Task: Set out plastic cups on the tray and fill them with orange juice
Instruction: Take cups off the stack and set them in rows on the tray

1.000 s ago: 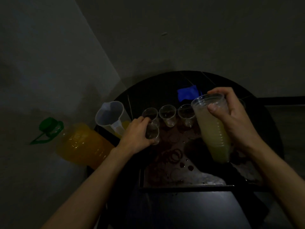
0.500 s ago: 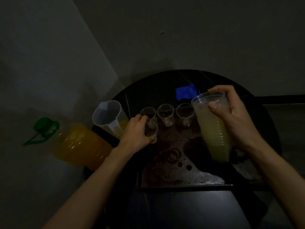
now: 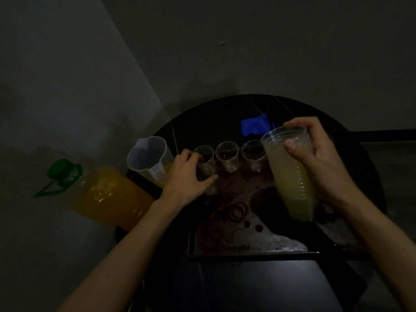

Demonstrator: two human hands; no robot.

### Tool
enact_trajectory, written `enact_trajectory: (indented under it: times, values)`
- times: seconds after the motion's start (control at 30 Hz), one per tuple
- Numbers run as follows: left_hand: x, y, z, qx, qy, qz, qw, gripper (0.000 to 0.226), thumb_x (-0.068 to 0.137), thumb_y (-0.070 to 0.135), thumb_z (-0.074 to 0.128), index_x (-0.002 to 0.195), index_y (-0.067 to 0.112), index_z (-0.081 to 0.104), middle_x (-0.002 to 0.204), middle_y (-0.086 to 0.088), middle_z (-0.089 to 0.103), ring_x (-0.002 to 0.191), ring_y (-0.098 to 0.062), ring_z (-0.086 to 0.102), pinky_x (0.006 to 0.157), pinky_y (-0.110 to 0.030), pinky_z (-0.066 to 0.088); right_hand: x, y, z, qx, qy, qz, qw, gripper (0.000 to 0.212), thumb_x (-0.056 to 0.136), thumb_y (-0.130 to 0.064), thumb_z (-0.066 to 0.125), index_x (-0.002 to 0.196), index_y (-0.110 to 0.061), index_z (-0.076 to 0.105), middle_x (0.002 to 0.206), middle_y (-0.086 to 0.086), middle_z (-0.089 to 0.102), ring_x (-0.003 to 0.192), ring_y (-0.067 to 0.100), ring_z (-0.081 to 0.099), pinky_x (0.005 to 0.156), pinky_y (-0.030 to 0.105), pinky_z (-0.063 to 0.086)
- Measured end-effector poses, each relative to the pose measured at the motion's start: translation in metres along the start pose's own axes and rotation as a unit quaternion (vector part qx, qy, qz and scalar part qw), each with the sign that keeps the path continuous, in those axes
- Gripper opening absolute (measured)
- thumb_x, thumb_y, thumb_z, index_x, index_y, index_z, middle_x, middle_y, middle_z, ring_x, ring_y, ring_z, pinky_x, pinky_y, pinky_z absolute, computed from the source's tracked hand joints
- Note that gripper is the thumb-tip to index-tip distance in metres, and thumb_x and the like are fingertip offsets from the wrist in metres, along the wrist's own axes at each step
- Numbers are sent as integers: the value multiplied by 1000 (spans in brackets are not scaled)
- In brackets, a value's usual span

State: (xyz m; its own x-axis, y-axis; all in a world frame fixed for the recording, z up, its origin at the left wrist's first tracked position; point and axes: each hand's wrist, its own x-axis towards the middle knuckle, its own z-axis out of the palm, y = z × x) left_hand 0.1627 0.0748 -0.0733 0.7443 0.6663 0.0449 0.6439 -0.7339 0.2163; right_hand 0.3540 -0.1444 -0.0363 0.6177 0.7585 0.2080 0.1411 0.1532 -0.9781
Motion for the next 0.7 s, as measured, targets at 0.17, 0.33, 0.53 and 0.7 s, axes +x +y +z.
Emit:
enact_trajectory:
  times: [0.17,0.33,0.53,0.7]
  values:
    - [9,37,-39,-242,71,70,965,25,97,38,64,110,18,68,110,4,57,98,-5,60,86,-26,52,-2,3,9,2,-22,15,1000,55,73,-60,65,119,-32,54,108,-22,64,100,8,65,78,36,54]
    - [22,88,-77,-293,-51,232,926,37,96,34,63,128,15,64,122,1,59,112,-8,62,88,-26,54,-3,2,13,-5,-34,14,999,55,73,-60,65,119,-31,54,109,-23,63,99,4,65,77,27,53]
    - [49,120,-95,-260,-196,275,904,55,80,24,67,132,6,61,126,-7,61,112,-14,62,87,-18,49,-2,1,8,15,-47,23,999,45,74,-58,66,109,-31,57,110,-15,67,101,9,67,79,30,53]
    - [60,131,-103,-197,-224,304,905,48,78,28,71,124,13,67,119,-2,61,105,-11,62,85,-26,53,0,2,3,19,-36,24,999,46,73,-62,67,105,-31,57,104,-8,69,96,12,68,75,28,50]
